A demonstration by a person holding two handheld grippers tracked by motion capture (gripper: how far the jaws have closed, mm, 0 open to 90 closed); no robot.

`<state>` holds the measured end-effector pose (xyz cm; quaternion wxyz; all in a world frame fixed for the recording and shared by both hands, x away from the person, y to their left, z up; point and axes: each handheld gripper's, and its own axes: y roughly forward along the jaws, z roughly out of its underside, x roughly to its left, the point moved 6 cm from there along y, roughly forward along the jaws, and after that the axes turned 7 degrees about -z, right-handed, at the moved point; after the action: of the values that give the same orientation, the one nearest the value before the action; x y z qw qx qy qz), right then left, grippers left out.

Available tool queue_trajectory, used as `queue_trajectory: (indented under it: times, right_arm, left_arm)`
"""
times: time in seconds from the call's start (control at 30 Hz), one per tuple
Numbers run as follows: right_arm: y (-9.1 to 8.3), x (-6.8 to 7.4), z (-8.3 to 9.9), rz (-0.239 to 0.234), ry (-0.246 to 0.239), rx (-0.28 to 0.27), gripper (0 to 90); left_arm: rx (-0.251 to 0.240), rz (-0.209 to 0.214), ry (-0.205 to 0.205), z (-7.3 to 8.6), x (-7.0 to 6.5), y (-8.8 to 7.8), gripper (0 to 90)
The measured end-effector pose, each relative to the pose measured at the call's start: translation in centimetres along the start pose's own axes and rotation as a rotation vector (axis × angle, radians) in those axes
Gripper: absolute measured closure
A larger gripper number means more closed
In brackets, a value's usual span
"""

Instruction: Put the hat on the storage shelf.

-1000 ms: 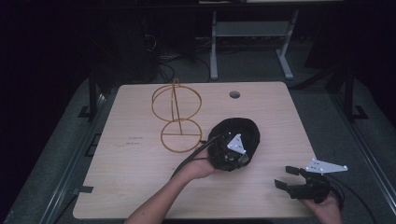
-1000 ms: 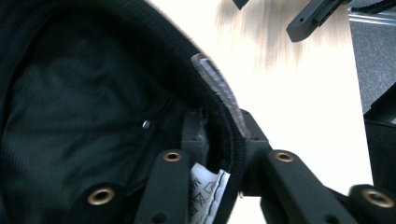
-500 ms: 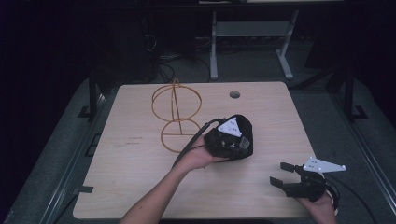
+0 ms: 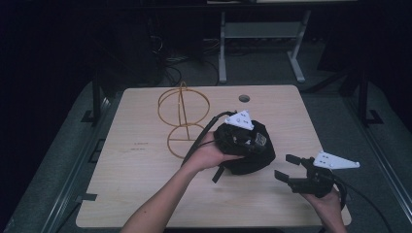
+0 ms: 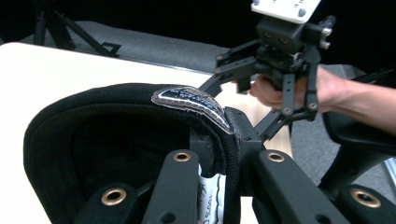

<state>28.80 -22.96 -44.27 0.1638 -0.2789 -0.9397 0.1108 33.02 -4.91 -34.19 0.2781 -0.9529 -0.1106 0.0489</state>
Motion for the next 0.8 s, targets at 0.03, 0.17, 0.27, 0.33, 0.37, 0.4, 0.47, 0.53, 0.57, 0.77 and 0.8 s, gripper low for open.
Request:
queue_trajectory:
  times: [0.03, 0.17, 0.27, 0.33, 0.37, 0.4, 0.47, 0.53, 0.57, 0.77, 0.8]
  right_arm:
    - [0.1, 0.0, -0.3, 0.001, -0.009, -0.001, 20.0]
    - [0.5, 0.2, -1.5, 0.008, -0.039, -0.009, 21.2]
    - [0.6, 0.3, -2.2, 0.014, -0.055, -0.025, 23.0]
    - [0.7, 0.3, -2.6, 0.016, -0.068, -0.028, 28.0]
    - [0.8, 0.4, -2.7, 0.013, -0.075, -0.034, 30.9]
    - [0.8, 0.5, -2.8, 0.016, -0.084, -0.034, 33.2]
    - [0.8, 0.6, -2.9, 0.016, -0.099, -0.037, 44.2]
    - [0.8, 0.7, -2.9, 0.01, -0.109, -0.036, 56.4]
    - [0.8, 0.8, -2.8, 0.001, -0.117, -0.037, 63.3]
    - [1.0, 1.2, -3.0, -0.057, -0.118, -0.045, 85.3]
    - [1.0, 1.2, -3.1, -0.061, -0.116, -0.042, 85.8]
  left_arm:
    - [-0.002, 0.002, 0.0, -0.1, 0.0, -0.1, 82.4]
    - [-0.015, 0.024, 0.007, -0.6, -0.4, -0.2, 82.4]
    - [-0.026, 0.044, 0.008, -1.0, -0.8, -0.4, 82.4]
    - [-0.026, 0.06, 0.015, -1.2, -1.0, -0.4, 82.4]
    - [-0.025, 0.061, 0.021, -1.3, -1.1, -0.5, 82.4]
    - [-0.027, 0.06, 0.025, -1.4, -1.2, -0.5, 82.4]
    - [-0.025, 0.059, 0.032, -1.5, -1.3, -0.5, 82.4]
    - [-0.022, 0.062, 0.031, -1.5, -1.3, -0.7, 82.4]
    - [-0.024, 0.06, 0.029, -1.5, -1.3, -0.7, 82.4]
    - [-0.029, 0.06, 0.028, -1.4, -1.2, -1.0, 82.4]
    - [-0.029, 0.058, 0.025, -1.3, -1.2, -1.0, 82.3]
